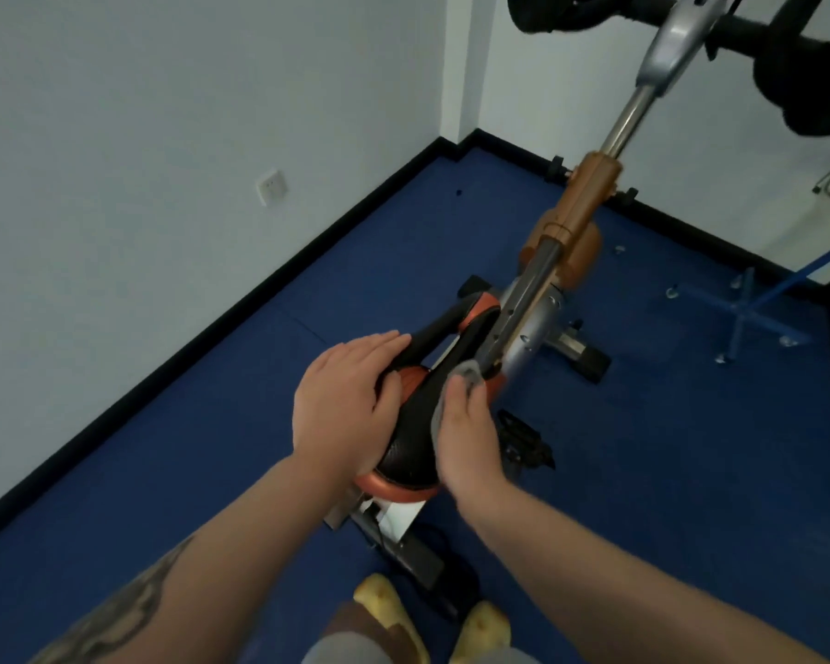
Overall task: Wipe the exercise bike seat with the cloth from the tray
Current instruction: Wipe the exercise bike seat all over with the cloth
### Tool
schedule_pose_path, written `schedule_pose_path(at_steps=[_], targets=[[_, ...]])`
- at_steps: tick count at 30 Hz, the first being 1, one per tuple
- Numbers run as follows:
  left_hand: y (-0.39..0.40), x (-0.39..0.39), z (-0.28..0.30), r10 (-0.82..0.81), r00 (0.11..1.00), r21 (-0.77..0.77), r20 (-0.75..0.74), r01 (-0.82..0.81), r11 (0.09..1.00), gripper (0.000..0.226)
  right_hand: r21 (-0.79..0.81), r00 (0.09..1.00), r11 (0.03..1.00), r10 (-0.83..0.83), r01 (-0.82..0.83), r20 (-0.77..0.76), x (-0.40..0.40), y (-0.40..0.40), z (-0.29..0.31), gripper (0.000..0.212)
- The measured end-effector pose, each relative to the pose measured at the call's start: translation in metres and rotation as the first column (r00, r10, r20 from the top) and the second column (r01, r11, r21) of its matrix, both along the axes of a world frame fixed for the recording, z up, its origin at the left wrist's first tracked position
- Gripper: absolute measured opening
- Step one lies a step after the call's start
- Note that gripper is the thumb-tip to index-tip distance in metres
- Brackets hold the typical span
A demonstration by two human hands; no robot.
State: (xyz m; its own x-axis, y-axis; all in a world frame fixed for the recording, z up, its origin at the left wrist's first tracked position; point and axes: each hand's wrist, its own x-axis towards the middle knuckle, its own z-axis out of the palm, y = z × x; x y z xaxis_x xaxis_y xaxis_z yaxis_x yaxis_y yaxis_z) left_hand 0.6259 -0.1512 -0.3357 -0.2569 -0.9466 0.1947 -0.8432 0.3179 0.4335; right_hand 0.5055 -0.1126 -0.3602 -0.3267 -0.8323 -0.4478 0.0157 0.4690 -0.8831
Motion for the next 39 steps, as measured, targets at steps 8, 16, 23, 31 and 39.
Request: schedule_pose_path(at_steps=[8,16,23,31,39], targets=[[-0.001,0.004,-0.005,-0.066,0.998,-0.028,-0.014,0.066,0.997,0.037,-0.134,0.995,0.990,-0.050,0.038,-0.091,0.030,0.053,0.013,0.048],[-0.042,0.038,0.001,-0.512,0.858,0.123,0.047,0.503,0.855,0.048,-0.070,0.818,0.824,-0.566,0.562,-0.101,0.070,0.035,0.011,0.023],[-0.056,0.045,-0.013,-0.640,0.748,0.115,-0.175,0.661,0.741,0.046,-0.055,0.635,0.637,-0.770,0.769,-0.057,0.085,0.026,0.009,0.029],[-0.057,0.046,-0.011,-0.631,0.741,0.151,-0.228,0.667,0.729,0.041,-0.131,0.579,0.590,-0.807,0.797,-0.115,0.127,0.035,0.015,0.038],[-0.056,0.047,-0.007,-0.613,0.755,0.174,-0.233,0.653,0.737,0.042,-0.118,0.612,0.610,-0.791,0.783,-0.029,0.126,0.041,0.022,0.042]])
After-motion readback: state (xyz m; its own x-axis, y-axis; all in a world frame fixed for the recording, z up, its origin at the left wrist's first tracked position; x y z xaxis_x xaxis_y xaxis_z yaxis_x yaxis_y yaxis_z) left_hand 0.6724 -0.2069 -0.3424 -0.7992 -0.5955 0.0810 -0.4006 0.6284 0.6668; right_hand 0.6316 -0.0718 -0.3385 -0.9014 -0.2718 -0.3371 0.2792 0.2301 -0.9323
